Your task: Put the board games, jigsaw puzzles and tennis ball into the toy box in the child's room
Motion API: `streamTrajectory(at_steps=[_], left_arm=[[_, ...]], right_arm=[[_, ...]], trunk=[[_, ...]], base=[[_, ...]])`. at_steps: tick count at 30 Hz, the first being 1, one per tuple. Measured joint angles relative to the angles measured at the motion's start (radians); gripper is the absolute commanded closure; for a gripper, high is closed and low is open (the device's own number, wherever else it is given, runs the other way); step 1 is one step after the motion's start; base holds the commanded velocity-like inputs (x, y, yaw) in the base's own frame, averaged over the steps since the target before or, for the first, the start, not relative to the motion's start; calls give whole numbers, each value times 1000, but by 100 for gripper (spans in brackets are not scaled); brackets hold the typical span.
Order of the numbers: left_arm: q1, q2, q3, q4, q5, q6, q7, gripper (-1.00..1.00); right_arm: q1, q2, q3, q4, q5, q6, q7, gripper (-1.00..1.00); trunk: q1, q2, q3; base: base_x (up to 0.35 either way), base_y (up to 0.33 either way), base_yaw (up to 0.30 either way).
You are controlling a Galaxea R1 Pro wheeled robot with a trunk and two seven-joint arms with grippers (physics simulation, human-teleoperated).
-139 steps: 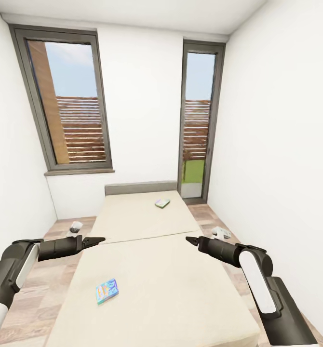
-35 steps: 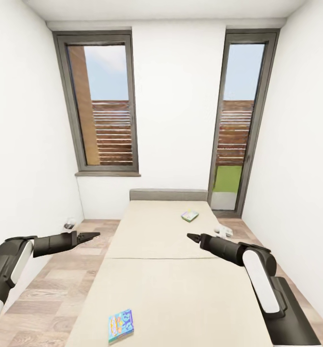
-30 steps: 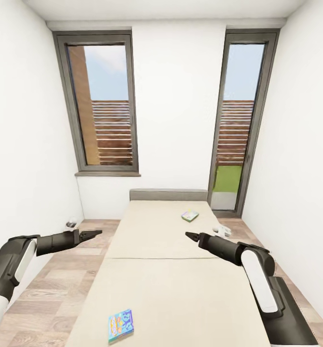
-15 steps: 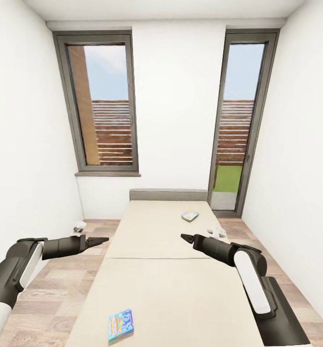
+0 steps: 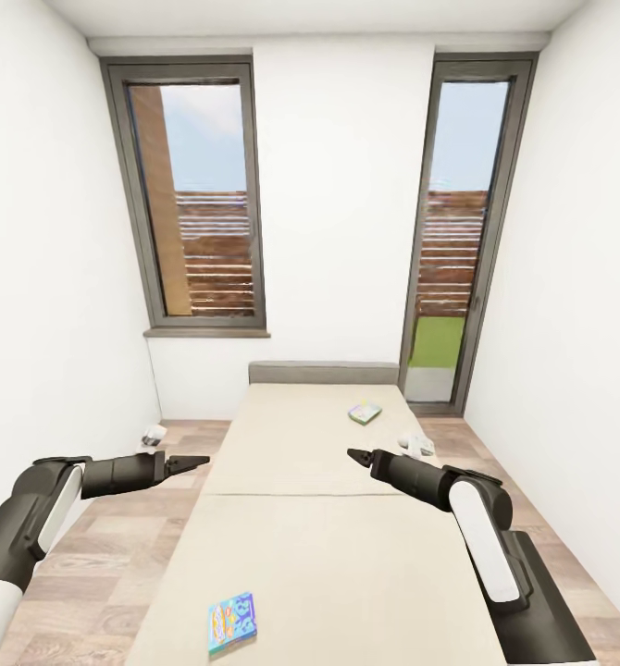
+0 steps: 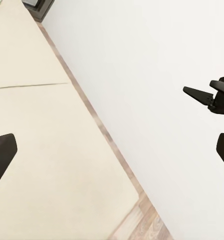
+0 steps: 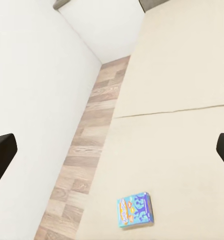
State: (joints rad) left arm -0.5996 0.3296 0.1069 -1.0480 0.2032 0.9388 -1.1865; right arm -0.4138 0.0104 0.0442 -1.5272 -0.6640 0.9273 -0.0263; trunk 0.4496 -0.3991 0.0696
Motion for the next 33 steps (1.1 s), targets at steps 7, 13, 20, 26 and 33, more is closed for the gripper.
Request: streamTrajectory(at_steps=[7,13,20,26,33], left_arm=[[0,0,-1,0,-1,0,0,-100],[0,0,-1,0,-2,0,0,-100],[0,-1,-2,0,-2,0,1,-100],[0,-2,-4,0,-3,-1,2,-100],[0,-2,-5,0,-4,-1,7,-100]], right_arm=[[0,-1,-3,0,0,1,0,-100],[0,0,-6,0,0,1,0,-100],[0,-1,-7,0,0,2,0,-100],[0,-3,-7,0,0,2,0,-100],[0,-6,-8,0,0,2,1,-100]], trunk=[[0,0,-10],[0,0,-20],[0,0,-31],[0,0,-41],[0,0,-52]], base=[[0,0,0],[0,0,0],[0,0,0],[0,0,0],[0,0,0]])
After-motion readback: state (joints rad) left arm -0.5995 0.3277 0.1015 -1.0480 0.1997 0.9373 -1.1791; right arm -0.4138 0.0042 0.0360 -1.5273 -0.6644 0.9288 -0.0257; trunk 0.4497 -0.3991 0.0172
